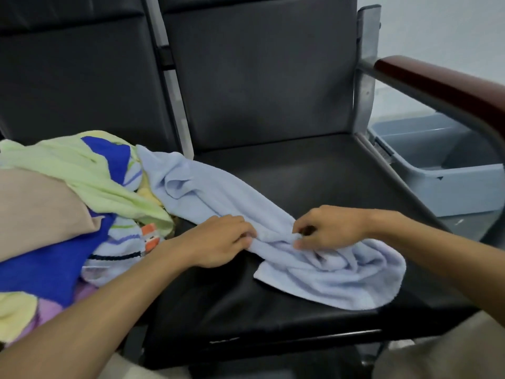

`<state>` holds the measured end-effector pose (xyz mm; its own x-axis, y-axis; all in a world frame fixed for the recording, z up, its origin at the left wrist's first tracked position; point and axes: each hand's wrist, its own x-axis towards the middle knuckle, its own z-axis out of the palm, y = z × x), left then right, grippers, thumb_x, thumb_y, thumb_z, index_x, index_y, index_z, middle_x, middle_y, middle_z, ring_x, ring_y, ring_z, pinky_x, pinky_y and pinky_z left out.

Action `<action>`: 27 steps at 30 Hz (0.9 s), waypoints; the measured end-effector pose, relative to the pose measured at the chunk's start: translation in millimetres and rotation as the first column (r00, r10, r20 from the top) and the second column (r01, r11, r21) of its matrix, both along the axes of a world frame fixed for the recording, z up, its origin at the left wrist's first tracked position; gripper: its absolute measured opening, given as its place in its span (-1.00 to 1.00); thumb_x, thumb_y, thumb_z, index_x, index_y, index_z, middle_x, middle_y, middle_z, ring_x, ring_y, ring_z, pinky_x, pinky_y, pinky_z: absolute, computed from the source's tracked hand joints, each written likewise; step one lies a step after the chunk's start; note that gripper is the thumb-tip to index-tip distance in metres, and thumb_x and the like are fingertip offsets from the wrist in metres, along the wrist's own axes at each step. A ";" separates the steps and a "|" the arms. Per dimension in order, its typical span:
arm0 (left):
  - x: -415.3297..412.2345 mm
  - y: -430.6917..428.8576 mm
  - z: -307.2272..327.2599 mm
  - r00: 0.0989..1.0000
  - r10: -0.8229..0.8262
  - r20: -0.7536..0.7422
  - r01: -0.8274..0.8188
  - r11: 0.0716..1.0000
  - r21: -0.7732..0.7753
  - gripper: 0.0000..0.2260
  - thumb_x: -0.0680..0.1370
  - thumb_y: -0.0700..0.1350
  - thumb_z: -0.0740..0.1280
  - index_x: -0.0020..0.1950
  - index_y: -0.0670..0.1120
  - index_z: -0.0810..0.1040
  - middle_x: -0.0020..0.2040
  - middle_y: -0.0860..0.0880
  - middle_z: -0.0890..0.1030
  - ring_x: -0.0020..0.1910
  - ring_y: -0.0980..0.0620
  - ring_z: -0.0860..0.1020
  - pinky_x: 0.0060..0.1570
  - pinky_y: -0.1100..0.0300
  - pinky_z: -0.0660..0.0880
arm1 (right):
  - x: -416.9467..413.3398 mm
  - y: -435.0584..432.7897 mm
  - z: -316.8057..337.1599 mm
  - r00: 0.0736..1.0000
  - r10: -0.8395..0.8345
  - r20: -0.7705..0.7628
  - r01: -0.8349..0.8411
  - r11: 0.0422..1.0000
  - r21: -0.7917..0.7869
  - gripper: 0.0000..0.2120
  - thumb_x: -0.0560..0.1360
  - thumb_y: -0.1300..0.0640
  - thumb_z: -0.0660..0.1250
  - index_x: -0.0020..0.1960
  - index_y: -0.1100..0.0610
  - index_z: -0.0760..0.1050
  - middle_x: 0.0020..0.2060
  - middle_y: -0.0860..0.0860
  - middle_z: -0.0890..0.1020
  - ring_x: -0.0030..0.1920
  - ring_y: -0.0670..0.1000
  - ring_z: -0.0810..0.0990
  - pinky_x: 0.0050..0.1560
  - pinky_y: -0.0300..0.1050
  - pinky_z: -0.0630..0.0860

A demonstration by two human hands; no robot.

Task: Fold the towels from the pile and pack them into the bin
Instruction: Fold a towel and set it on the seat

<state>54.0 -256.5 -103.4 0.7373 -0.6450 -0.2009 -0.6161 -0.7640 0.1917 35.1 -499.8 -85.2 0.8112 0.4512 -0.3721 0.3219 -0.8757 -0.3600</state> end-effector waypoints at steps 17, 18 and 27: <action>11.7 8.6 13.7 0.950 0.268 0.163 -0.214 0.934 -0.284 -0.92 0.56 -0.13 0.22 -0.03 0.03 0.47 -0.28 0.11 0.53 -0.20 0.02 0.52 -0.18 0.04 0.49 | 13.1 9.2 -27.6 0.927 -0.364 0.093 0.345 0.922 0.175 -0.89 0.54 0.03 0.26 -0.07 0.07 0.45 -0.13 -0.02 0.55 -0.12 -0.01 0.51 -0.15 -0.13 0.40; 12.9 5.8 15.8 0.935 0.333 0.118 -0.255 0.867 -0.428 -0.91 0.54 -0.16 0.24 -0.03 0.01 0.49 -0.25 0.08 0.58 -0.18 0.00 0.55 -0.14 0.03 0.52 | 16.4 5.9 -22.3 0.895 -0.442 0.052 0.409 0.862 0.300 -0.88 0.55 0.04 0.25 -0.07 0.09 0.45 -0.15 -0.02 0.55 -0.14 -0.02 0.50 -0.15 -0.11 0.41; 4.4 2.8 53.1 0.926 0.308 -0.219 -0.327 0.360 -0.874 -0.79 0.51 -0.41 0.27 -0.13 -0.11 0.55 -0.22 -0.16 0.64 -0.22 0.04 0.61 -0.11 0.22 0.58 | 7.7 -31.6 51.0 0.446 -0.810 0.380 0.146 0.485 0.862 -0.96 0.55 0.14 0.30 -0.02 0.04 0.45 -0.30 -0.12 0.55 -0.36 -0.29 0.47 -0.33 -0.47 0.35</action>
<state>58.3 -253.8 -50.4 0.9315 -0.1820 0.3149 -0.3572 -0.2957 0.8860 42.8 -531.4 -34.2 0.7564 -0.3158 0.5728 0.3331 -0.5676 -0.7529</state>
